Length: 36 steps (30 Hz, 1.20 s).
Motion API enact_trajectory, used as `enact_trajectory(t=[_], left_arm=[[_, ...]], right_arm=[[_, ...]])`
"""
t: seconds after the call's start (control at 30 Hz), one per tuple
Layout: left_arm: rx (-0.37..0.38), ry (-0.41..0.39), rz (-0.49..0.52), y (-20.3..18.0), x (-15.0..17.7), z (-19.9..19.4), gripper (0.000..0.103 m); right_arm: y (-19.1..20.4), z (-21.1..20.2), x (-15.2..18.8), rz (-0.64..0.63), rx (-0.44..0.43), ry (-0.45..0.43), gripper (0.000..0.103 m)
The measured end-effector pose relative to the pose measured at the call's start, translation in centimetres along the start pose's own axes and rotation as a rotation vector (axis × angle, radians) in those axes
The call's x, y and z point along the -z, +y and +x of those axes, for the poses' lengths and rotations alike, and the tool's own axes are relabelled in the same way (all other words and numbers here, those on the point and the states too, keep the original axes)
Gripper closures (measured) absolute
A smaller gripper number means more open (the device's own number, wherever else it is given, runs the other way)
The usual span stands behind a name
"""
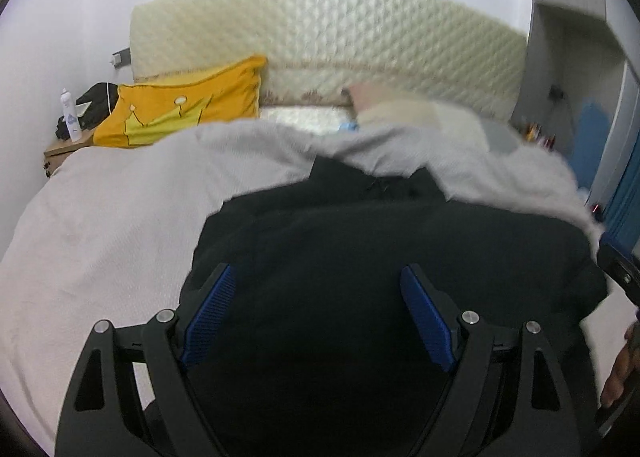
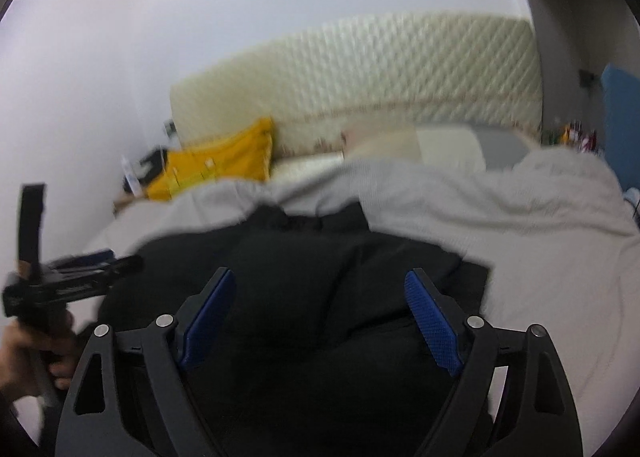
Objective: Fold large clothes
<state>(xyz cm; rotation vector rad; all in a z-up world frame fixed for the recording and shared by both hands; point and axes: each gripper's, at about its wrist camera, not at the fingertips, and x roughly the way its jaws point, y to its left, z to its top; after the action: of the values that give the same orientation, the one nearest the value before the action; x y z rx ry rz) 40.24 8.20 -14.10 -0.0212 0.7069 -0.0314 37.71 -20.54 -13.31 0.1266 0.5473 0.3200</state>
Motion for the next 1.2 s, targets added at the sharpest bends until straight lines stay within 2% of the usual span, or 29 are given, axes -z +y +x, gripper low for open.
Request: enact_trajectory(t=[0.07, 0.37, 0.63, 0.77, 0.87, 1.03, 1.2], left_arm=[[0.001, 0.006, 0.015, 0.0, 0.6, 1.5, 0.018], [0.01, 0.023, -0.004, 0.5, 1.4, 5.3, 0.017], [0.001, 0.04, -0.004, 0.1, 1.8, 7.0, 0.016], [-0.006, 0.036, -0.01, -0.1, 1.5, 7.1, 0.015], [0.015, 0.032, -0.013, 0.4, 1.7, 5.8, 0.015], [0.013, 0.022, 0.019, 1.3, 2.9, 1.1, 0.015], [-0.005, 0.039, 0.009, 3.0, 5.1, -3.3, 0.012]], right_arm=[[-0.4, 2.7, 1.2, -0.009, 0.021, 0.04, 0.017], [-0.6, 7.6, 3.4, -0.061, 0.044, 0.077, 0.012], [-1.1, 9.4, 4.5, -0.059, 0.047, 0.084, 0.012], [-1.2, 10.2, 4.4, -0.06, 0.051, 0.132, 0.012], [-1.3, 9.0, 4.0, -0.047, 0.012, 0.16, 0.012], [-2.0, 3.6, 3.9, -0.046, -0.049, 0.127, 0.013], [-3.7, -0.8, 4.7, -0.046, 0.015, 0.154, 0.013]])
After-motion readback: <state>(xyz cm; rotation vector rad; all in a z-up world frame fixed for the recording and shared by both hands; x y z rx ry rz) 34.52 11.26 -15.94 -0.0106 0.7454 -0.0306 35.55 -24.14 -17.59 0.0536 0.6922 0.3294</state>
